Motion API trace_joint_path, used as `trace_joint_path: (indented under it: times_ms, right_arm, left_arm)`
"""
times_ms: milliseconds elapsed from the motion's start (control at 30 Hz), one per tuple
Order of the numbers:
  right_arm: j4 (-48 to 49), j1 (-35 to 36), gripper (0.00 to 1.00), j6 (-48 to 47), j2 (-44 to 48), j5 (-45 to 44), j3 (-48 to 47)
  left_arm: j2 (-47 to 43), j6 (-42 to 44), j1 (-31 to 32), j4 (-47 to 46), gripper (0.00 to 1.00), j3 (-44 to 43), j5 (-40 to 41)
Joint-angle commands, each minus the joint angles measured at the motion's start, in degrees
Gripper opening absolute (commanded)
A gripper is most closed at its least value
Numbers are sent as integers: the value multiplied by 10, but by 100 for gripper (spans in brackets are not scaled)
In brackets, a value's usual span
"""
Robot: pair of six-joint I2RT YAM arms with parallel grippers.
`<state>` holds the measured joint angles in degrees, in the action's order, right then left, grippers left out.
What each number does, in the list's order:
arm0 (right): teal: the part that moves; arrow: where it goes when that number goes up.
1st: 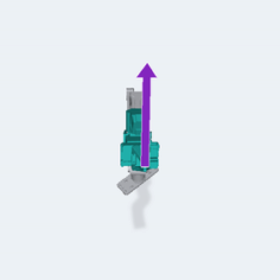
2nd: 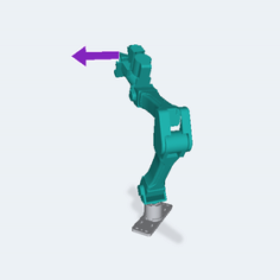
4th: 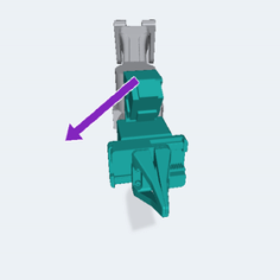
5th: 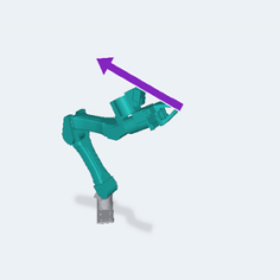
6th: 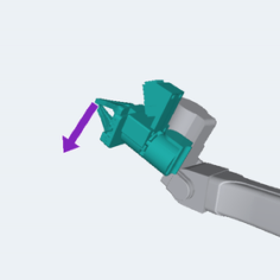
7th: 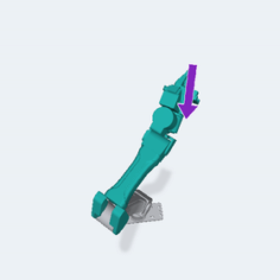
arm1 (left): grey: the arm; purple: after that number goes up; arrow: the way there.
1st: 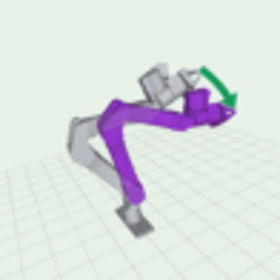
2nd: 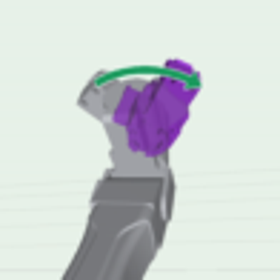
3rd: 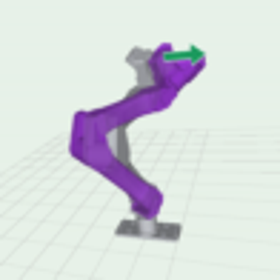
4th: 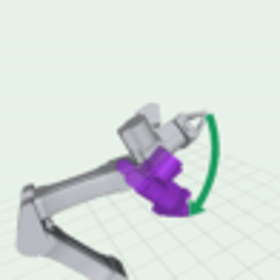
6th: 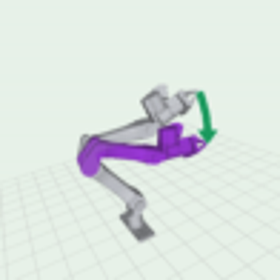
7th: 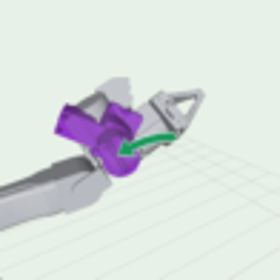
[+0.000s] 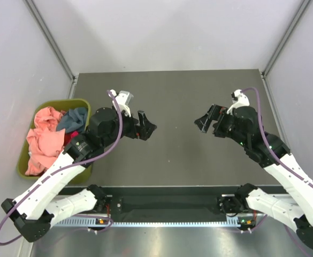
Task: Fold and stack the t-shirts
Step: Grab the tshirt from the pile
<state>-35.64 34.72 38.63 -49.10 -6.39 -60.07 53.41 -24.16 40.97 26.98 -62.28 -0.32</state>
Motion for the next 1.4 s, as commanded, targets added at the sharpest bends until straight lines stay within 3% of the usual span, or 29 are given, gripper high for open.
trace_joint_path:
  times_ms: [0,133,167,267,333,467,500,533,567,600,667,967,1100,1367]
  right_arm:
    - [17,7,100,-1,15,-6,-8]
    - [31,5,100,-11,23,-7,8]
    - [35,7,100,-13,23,-8,12]
    - [48,6,100,-22,29,-11,22]
    - [59,6,100,-28,32,-8,29]
    - [78,5,100,-39,32,2,35]
    - [80,6,100,-43,30,7,35]
    - [80,6,100,-48,30,10,34]
    - [80,6,100,-50,31,12,34]
    - [82,5,100,-51,32,15,35]
    - [87,5,100,-56,35,18,37]
    - [106,6,100,-61,8,61,35]
    - [102,5,100,-53,-13,80,27]
    - [95,5,100,-27,-47,103,28]
  left_arm:
    - [-9,-14,0,-31,97,-1,25]
    - [19,-51,-1,2,98,-20,122]
    - [29,-62,-1,42,98,-30,194]
    - [78,-94,-11,101,98,-74,292]
    - [104,-100,-47,109,98,-99,305]
    - [129,-131,-211,134,97,-135,256]
    - [136,-145,-287,152,94,-148,258]
    - [138,-156,-319,162,91,-154,278]
    - [139,-172,-370,179,82,-161,314]
    - [140,-212,-389,208,78,-172,384]
    - [138,-225,-444,217,77,-174,427]
    - [158,-282,-594,239,80,-116,492]
    - [170,-333,-609,244,80,-79,477]
    - [281,-518,-612,437,77,-99,469]
